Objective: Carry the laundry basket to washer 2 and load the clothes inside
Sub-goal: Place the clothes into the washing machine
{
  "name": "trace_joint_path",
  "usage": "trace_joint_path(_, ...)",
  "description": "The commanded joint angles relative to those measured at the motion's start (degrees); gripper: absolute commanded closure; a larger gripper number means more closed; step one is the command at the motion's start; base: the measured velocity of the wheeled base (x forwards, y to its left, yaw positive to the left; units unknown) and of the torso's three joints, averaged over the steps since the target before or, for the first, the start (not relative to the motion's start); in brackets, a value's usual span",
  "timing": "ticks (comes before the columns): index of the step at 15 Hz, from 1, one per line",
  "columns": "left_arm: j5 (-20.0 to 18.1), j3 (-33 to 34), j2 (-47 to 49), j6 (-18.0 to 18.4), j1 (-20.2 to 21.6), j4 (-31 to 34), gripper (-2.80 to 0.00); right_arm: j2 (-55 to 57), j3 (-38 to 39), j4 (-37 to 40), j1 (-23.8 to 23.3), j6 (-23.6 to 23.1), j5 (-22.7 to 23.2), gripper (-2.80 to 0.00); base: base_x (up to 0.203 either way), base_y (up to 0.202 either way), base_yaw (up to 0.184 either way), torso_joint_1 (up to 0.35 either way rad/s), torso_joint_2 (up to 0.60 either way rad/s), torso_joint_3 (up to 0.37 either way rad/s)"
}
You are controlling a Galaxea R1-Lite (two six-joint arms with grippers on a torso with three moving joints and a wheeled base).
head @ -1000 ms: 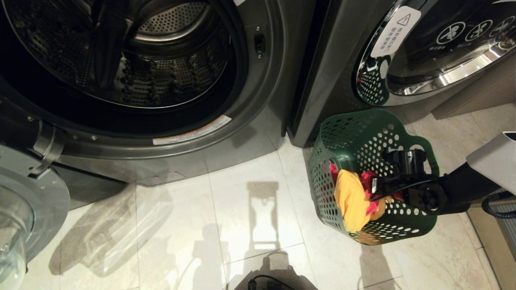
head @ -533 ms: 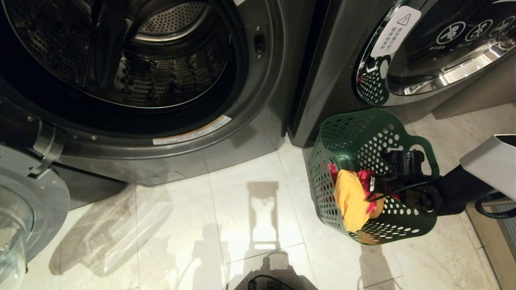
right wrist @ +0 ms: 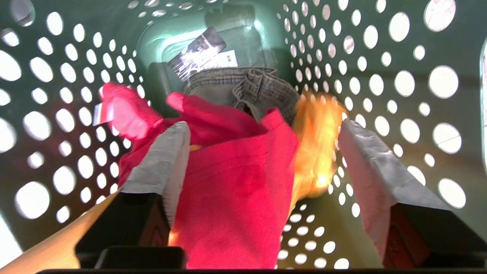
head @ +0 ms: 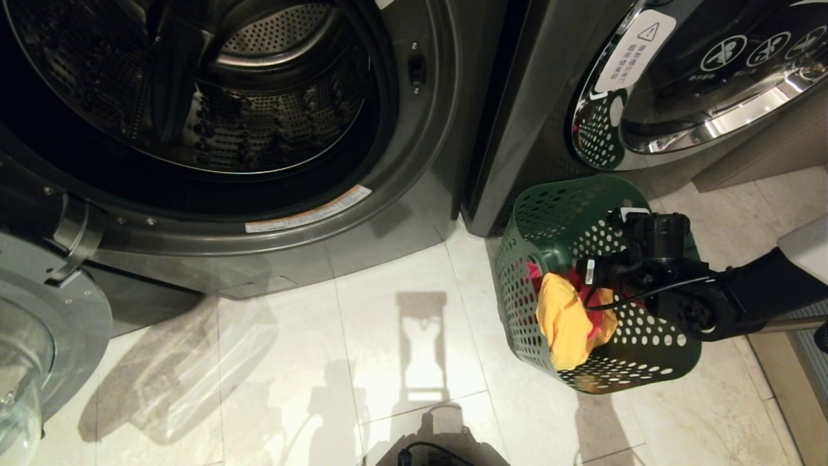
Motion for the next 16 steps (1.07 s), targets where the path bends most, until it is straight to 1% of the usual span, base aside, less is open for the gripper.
trace_joint_path(1,0.0,0.0,0.1,0.0,0.0,0.0,0.00,-1.1,2.0,-0.4,0.5,0.4,0.1,-2.80,0.000,0.000,0.000,0.000,0.00,0.000)
trace_joint_path(4,0.0,0.0,0.1,0.0,0.0,0.0,0.00,-3.4,3.8,0.1,0.5,1.0,0.6,-2.80,0.000,0.000,0.000,0.000,0.00,0.000)
trace_joint_path(6,0.0,0.0,0.1,0.0,0.0,0.0,0.00,-4.5,6.1,1.3,0.3,1.5,2.5,-2.80,0.000,0.000,0.000,0.000,0.00,0.000)
trace_joint_path(7,0.0,0.0,0.1,0.0,0.0,0.0,0.00,-4.4,6.6,1.3,0.3,3.2,3.0,-2.80,0.000,0.000,0.000,0.000,0.00,0.000)
trace_joint_path(9,0.0,0.0,0.1,0.1,0.0,0.0,0.00,-1.8,7.0,1.0,0.3,7.3,4.7,-2.80,0.000,0.000,0.000,0.000,0.00,0.000)
trace_joint_path(11,0.0,0.0,0.1,0.1,0.0,-0.1,0.00,2.6,7.0,0.1,0.1,9.8,5.6,-2.80,0.000,0.000,0.000,0.000,0.00,0.000)
trace_joint_path(14,0.0,0.0,0.1,0.1,0.0,0.1,0.00,7.9,7.3,-5.2,-0.1,12.4,8.2,-2.80,0.000,0.000,0.000,0.000,0.00,0.000)
trace_joint_path(16,0.0,0.0,0.1,0.4,0.0,0.1,0.00,12.0,7.0,-7.0,-0.2,12.8,8.7,-2.80,0.000,0.000,0.000,0.000,0.00,0.000)
